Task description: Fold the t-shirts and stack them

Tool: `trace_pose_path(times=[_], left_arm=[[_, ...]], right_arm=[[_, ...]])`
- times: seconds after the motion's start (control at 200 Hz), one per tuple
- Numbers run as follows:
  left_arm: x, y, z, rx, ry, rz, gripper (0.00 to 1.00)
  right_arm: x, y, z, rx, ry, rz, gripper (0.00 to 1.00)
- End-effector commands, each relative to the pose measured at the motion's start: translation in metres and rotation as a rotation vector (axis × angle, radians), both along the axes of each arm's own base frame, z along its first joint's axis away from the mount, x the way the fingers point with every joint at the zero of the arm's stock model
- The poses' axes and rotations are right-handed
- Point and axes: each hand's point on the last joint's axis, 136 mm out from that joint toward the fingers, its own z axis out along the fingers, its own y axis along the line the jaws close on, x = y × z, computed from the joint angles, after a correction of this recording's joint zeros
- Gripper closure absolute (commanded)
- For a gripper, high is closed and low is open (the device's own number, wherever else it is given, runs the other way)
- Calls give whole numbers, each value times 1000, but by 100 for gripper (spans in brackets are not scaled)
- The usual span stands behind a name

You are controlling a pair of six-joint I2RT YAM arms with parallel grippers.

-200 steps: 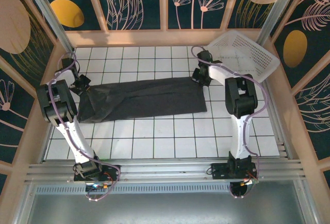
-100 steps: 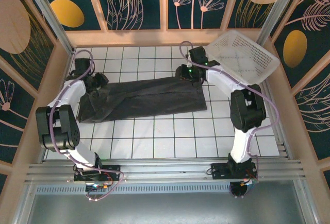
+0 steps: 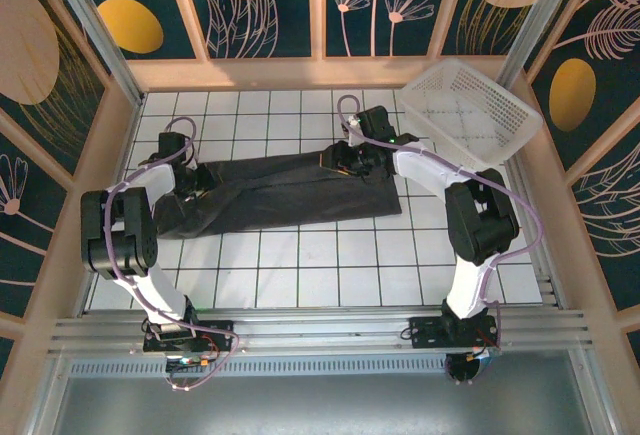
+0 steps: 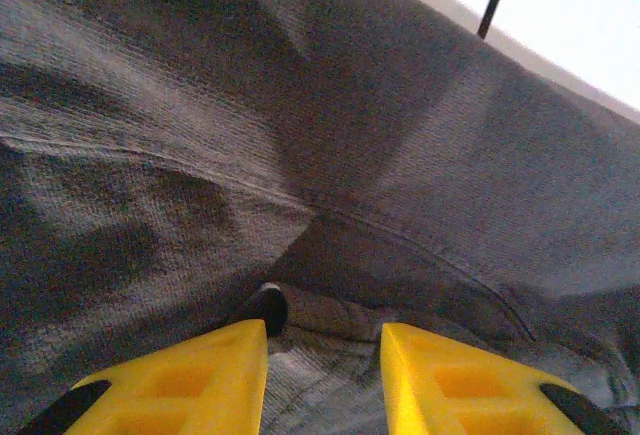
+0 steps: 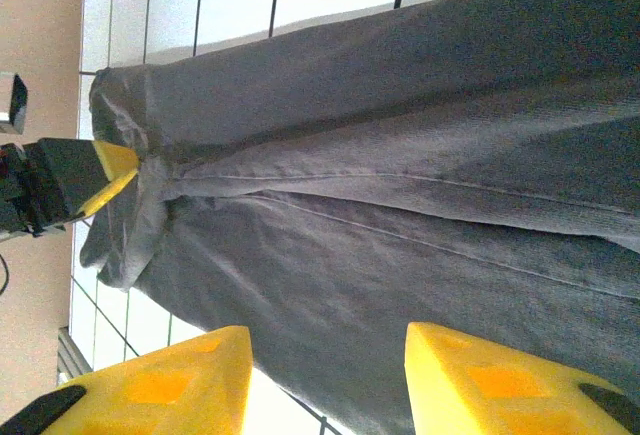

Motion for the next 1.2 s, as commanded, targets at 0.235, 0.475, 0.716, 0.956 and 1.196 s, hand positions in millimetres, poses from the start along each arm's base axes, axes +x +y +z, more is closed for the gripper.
trace_pose_path(times=[0.235, 0.475, 0.716, 0.956, 1.196], left_arm=[[6, 12, 0, 91, -45, -20, 55], [6, -5, -7, 20, -58, -53, 66], [-7, -2, 11, 42, -82, -24, 100], [-40, -28, 33, -4, -68, -25, 100], [-92, -63, 38, -117, 9, 1, 100]], right_arm=[[-8, 9, 20, 61, -25, 26, 55], [-12, 11, 18, 67, -16, 41, 55], [-11, 11, 18, 68, -17, 36, 56], [-7, 9, 19, 63, -24, 25, 57], [-4, 7, 24, 62, -34, 21, 58]])
